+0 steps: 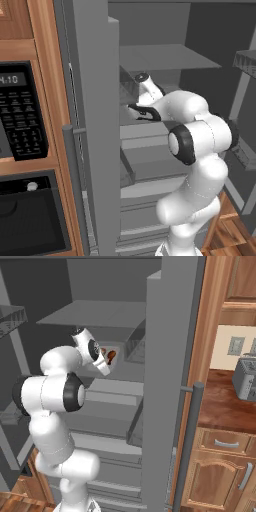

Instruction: Place the tupperware containing the chicken drumstick and sweet potato meal in the microwave. Close the microwave door and press the start button to reheat the meal.

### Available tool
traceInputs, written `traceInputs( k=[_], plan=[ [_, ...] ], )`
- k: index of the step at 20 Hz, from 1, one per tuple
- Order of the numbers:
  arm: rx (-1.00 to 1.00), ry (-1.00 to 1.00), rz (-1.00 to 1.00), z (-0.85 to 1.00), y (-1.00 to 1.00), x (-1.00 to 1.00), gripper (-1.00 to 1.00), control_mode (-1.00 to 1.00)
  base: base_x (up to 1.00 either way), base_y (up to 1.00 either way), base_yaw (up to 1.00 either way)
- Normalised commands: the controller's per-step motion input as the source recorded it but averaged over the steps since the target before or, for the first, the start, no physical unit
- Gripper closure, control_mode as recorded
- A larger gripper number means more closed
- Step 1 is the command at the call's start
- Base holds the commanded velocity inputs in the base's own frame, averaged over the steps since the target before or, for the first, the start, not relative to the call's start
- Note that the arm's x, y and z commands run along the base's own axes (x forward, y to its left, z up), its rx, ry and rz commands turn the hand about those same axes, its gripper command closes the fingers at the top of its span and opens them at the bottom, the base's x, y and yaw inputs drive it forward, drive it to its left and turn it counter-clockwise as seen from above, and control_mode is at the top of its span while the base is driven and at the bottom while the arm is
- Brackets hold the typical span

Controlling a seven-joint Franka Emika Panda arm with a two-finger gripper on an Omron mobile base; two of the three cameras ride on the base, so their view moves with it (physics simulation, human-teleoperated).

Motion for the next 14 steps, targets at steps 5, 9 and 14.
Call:
traceInputs(
  k=[5,9,14],
  plan=[
    [0.14,-0.12,-0.02,0.34,-0.61,-1.00,1.00,-1.00,0.00,0.00,0.00],
    [0.05,-0.04,0.01,0.46,-0.48,-1.00,1.00,-1.00,0.00,0.00,0.00],
    [-0.01,0.01,0.07,0.50,-0.08,-1.00,1.00,-1.00,0.00,0.00,0.00]
  ],
)
